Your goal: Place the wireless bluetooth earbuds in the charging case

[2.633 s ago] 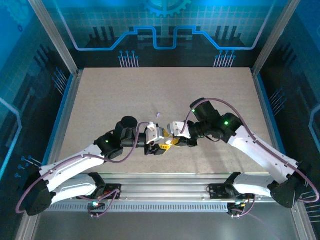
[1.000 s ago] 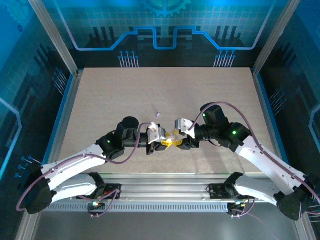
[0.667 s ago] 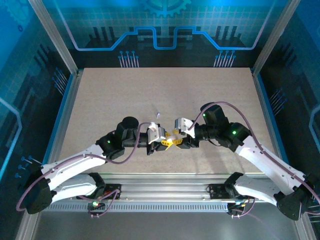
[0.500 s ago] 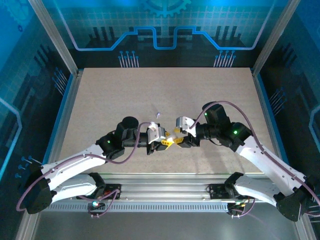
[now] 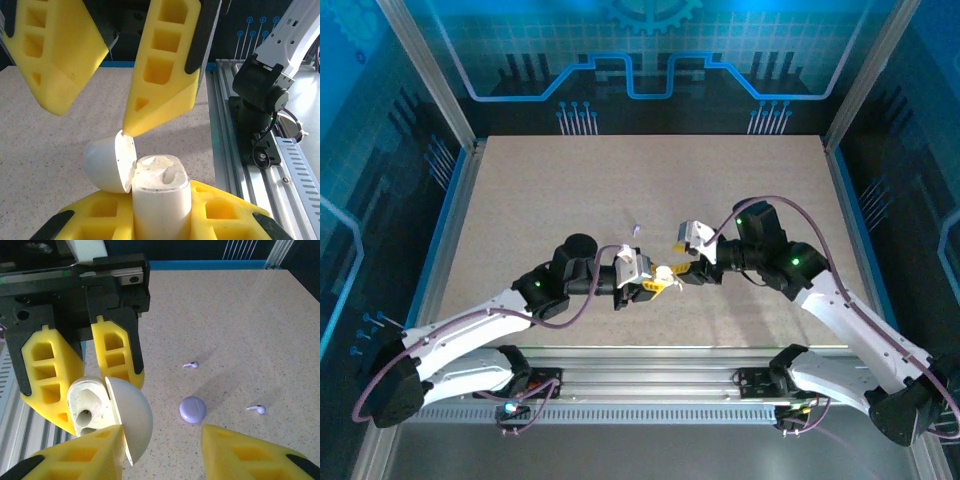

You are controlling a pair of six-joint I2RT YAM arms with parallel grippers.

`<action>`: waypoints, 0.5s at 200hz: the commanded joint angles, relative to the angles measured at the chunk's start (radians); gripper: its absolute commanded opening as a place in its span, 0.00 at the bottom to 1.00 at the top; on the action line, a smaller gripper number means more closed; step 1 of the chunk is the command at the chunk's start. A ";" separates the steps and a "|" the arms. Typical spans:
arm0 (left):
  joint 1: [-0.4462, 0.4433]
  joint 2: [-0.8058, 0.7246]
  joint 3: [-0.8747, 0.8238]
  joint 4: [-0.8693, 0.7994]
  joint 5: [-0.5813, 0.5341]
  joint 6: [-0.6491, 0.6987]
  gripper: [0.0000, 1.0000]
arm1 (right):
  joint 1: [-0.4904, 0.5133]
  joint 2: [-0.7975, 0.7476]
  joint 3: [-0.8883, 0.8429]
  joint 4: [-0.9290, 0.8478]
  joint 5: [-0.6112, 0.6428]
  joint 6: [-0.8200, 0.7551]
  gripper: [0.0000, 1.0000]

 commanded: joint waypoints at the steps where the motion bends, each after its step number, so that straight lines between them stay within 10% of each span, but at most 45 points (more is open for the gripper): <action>1: -0.009 -0.034 -0.053 0.065 -0.019 -0.039 0.18 | -0.026 -0.023 0.035 0.047 0.001 0.068 0.45; 100: 0.021 -0.155 -0.253 0.334 -0.218 -0.229 0.18 | -0.033 0.070 0.154 -0.220 0.334 0.613 0.47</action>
